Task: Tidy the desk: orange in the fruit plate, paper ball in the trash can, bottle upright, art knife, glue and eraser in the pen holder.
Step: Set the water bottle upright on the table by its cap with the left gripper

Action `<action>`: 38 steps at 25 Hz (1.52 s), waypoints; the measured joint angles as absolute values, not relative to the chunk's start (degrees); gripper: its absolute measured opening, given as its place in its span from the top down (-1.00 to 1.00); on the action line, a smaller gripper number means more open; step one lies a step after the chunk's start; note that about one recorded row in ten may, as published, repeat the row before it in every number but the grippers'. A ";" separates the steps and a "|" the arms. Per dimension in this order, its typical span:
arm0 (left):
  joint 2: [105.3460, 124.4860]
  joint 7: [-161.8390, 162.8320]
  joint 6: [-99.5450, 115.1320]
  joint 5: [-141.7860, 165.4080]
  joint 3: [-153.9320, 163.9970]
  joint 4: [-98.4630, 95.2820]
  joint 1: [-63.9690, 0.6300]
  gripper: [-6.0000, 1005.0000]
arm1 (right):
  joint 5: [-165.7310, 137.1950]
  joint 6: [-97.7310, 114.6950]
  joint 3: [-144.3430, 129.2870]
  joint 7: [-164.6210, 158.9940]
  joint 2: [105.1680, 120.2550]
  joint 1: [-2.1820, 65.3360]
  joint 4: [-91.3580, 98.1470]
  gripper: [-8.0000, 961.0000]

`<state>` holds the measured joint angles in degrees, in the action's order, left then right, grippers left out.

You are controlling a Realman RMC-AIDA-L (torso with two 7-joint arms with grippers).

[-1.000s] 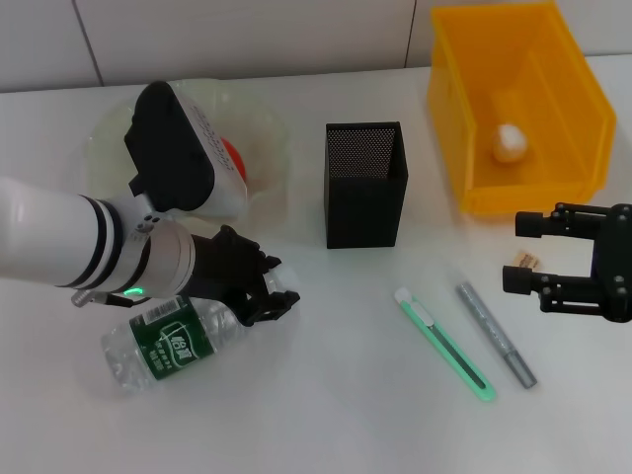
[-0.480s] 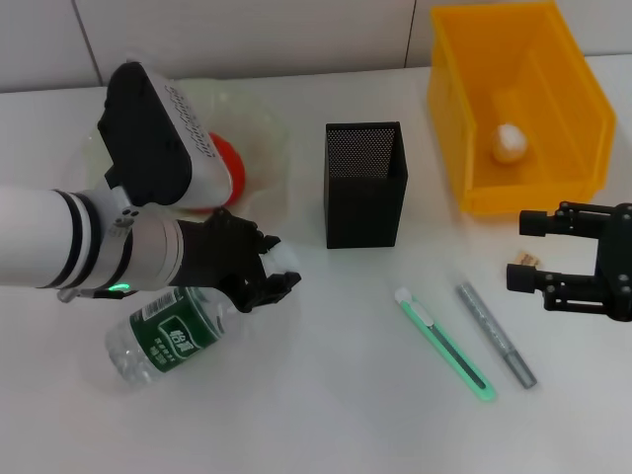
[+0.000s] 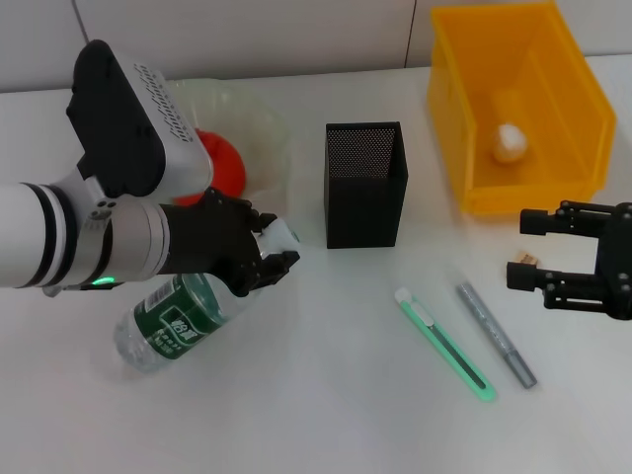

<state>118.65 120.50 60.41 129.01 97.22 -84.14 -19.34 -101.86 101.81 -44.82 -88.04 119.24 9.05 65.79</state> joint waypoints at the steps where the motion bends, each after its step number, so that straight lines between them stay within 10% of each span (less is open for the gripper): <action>1: 118.69 120.52 60.39 128.97 97.23 -84.49 -19.17 0.12 | -101.86 101.80 -44.82 -88.04 119.26 9.05 65.66 -0.48; 38: 118.38 109.62 64.20 109.55 88.18 -88.97 -12.84 0.12 | -101.86 101.81 -44.56 -88.37 119.27 9.14 65.21 -0.48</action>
